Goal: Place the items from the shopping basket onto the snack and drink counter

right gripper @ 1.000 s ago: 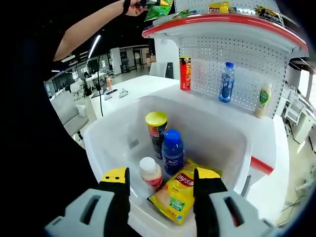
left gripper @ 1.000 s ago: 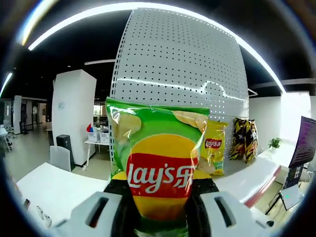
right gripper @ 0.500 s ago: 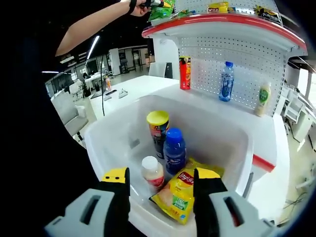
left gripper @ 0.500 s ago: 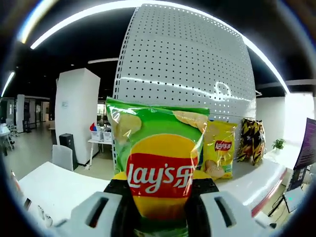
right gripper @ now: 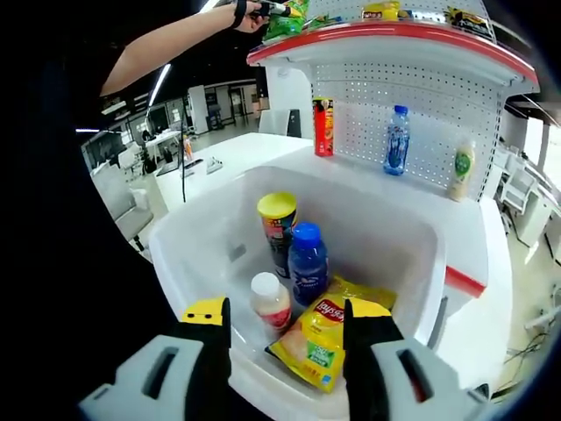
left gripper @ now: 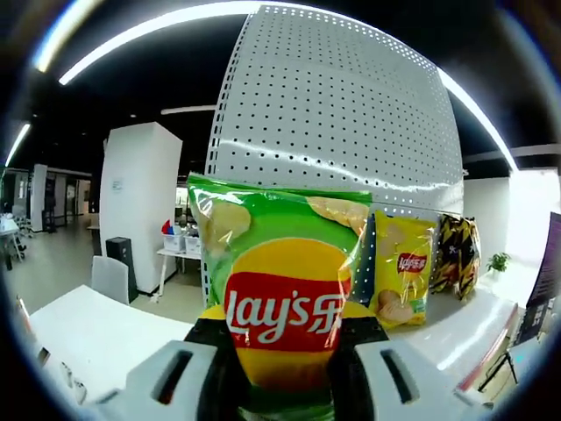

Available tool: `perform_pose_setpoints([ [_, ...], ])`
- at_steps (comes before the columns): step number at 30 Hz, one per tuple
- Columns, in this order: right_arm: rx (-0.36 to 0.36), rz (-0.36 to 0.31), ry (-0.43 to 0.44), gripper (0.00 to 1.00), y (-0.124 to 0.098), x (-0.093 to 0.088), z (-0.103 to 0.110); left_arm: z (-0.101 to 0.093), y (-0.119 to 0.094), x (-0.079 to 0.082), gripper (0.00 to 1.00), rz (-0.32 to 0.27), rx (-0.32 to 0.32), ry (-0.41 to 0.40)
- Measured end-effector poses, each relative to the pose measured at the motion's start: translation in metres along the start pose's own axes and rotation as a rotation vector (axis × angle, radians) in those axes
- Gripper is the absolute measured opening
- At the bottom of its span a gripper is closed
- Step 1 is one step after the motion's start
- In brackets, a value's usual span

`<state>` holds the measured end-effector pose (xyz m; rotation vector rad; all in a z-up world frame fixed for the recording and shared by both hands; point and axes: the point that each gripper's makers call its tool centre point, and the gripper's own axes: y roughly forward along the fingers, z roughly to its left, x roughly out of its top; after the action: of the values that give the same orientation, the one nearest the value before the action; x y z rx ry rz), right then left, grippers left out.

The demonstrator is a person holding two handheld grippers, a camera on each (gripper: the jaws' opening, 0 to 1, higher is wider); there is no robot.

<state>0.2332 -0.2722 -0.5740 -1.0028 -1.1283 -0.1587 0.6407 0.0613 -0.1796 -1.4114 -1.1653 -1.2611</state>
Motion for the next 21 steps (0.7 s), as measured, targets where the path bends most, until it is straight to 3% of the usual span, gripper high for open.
perform_pose_setpoints([
  [21,-0.012,0.013,0.007,0.50,-0.003,-0.005,0.003,0.010,0.024,-0.013,0.36,-0.009,-0.005,-0.011],
])
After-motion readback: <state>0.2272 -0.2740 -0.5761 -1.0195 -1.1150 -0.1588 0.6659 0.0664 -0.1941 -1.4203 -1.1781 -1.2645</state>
